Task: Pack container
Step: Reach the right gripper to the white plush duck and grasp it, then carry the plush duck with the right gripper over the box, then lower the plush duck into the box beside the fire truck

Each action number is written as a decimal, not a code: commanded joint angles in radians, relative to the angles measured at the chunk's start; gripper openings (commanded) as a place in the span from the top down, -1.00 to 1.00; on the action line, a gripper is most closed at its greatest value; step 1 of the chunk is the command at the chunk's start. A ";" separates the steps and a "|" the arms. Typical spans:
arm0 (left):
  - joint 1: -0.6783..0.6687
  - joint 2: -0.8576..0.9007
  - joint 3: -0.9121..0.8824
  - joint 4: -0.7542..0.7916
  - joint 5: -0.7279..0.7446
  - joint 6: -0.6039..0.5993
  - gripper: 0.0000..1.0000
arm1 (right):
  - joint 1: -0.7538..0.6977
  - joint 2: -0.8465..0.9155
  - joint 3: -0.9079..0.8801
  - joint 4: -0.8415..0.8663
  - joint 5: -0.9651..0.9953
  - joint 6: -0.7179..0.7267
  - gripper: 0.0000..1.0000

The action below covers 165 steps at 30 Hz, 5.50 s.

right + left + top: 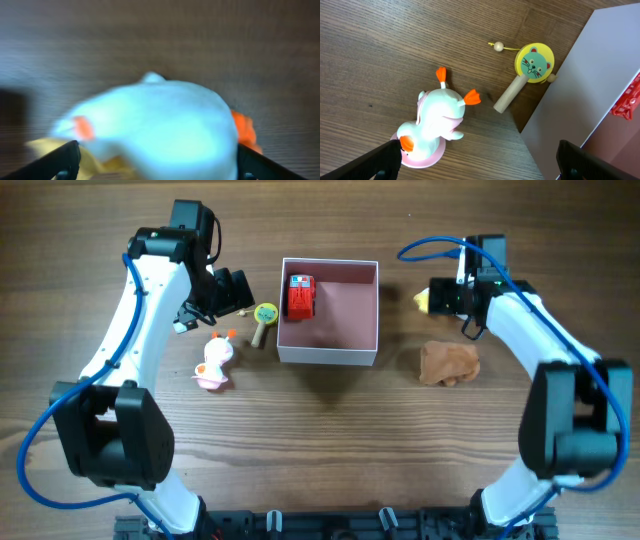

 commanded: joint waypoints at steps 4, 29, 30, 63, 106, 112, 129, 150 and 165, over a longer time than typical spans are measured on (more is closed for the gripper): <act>0.003 -0.010 -0.006 0.001 -0.006 0.002 -1.00 | -0.037 0.001 0.013 -0.019 0.021 0.010 0.91; 0.003 -0.011 -0.006 0.001 -0.006 0.002 -1.00 | 0.474 -0.483 0.045 -0.146 -0.205 -0.562 0.91; 0.003 -0.011 -0.006 0.001 -0.006 0.002 -1.00 | 0.474 -0.451 0.045 -0.140 -0.206 -0.568 0.91; 0.003 -0.011 -0.006 0.001 -0.006 0.002 -1.00 | 0.457 -0.097 0.044 0.108 -0.188 -0.804 0.91; 0.003 -0.011 -0.006 0.000 -0.006 0.002 -0.99 | 0.409 -0.079 0.044 0.159 -0.084 0.299 0.91; 0.003 -0.011 -0.006 0.001 -0.006 0.002 -1.00 | 0.409 -0.022 0.044 0.250 -0.084 0.272 0.91; 0.003 -0.011 -0.006 0.001 -0.006 0.002 -1.00 | 0.426 0.070 0.044 0.352 -0.084 0.272 0.25; 0.003 -0.010 -0.006 0.001 -0.006 0.002 -0.99 | 0.484 0.032 0.061 0.389 -0.033 0.111 -0.19; 0.003 -0.011 -0.006 0.001 -0.006 0.002 -0.99 | 0.486 0.011 0.061 0.351 0.070 -0.038 -0.43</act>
